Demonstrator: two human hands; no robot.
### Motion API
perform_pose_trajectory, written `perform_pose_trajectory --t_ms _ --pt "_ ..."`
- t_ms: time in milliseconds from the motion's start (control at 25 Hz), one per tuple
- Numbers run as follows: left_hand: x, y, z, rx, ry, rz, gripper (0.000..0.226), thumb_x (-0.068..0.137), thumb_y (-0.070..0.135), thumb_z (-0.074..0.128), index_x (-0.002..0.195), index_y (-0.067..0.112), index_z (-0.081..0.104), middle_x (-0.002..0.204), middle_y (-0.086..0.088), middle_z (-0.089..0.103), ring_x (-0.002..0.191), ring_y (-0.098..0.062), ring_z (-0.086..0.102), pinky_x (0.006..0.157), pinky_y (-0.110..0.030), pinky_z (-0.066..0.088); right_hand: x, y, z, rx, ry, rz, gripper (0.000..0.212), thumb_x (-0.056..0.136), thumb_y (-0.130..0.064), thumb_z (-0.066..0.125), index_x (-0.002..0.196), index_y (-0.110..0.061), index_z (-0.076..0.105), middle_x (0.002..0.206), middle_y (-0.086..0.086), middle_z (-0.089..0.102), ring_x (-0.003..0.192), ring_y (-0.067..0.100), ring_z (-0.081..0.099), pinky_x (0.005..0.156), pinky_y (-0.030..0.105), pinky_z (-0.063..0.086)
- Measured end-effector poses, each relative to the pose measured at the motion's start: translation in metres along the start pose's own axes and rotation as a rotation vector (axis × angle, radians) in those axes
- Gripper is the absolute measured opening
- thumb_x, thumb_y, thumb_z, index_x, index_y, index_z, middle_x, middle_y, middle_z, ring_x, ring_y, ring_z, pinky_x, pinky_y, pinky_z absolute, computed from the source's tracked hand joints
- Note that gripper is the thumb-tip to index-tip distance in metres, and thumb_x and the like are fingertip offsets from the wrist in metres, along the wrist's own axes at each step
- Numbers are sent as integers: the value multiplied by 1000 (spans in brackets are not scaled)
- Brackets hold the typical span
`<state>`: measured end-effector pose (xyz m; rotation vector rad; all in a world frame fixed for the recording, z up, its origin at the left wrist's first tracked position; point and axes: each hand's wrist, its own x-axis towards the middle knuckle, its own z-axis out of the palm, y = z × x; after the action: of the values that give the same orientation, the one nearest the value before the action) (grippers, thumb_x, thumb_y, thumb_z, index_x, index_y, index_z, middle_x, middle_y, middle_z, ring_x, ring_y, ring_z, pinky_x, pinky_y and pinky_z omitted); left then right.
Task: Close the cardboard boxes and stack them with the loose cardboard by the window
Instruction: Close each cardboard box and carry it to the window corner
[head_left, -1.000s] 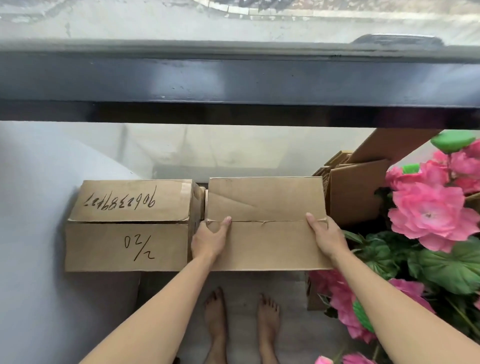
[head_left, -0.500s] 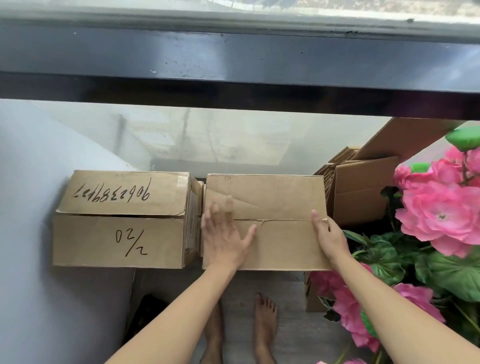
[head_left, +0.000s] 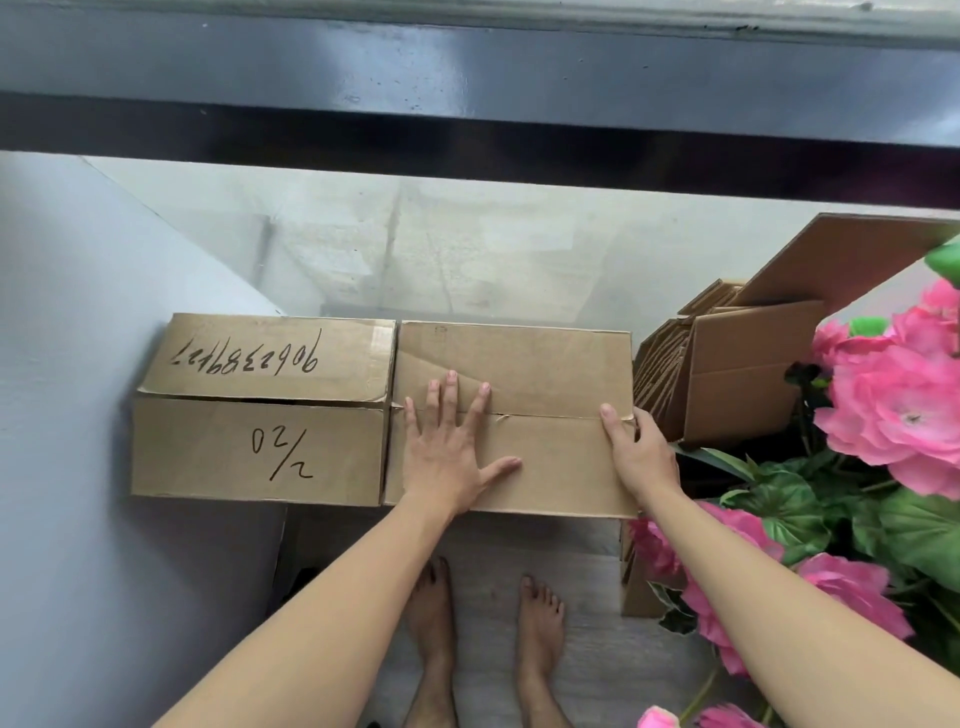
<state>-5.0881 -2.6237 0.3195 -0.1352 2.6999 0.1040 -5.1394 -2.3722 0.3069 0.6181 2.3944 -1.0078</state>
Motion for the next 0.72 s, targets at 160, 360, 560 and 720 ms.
perform_pose_trajectory --t_ms 160,360,560,720 --pt "0 4 -8 42 -28 -10 106 78 92 22 157 33 -17 165 -10 -19 152 -33 -16 119 -59 -10 -6 -4 -3 -16 -18 6 85 84 -82 40 147 -25 40 143 6 54 131 31 48 103 43 38" --pt "-36 4 -31 108 -61 -11 100 86 84 24 160 25 -10 167 -13 -3 154 -33 -1 122 -58 5 -52 -16 -34 -225 59 -48 94 83 -82 41 152 -20 30 148 8 49 134 31 47 103 44 39" --pt "-85 0 -106 65 -92 39 93 88 80 34 160 26 12 163 -8 20 148 -29 22 117 -48 26 -126 -44 -83 -468 81 -145 85 87 -69 49 153 -19 29 146 8 48 131 32 47 101 43 43" --pt "-127 7 -170 3 -87 103 81 92 71 42 155 22 28 155 -7 35 140 -30 33 111 -47 35 -198 -59 -110 -514 71 -162 74 89 -62 52 148 -19 39 142 8 52 128 33 47 99 43 43"
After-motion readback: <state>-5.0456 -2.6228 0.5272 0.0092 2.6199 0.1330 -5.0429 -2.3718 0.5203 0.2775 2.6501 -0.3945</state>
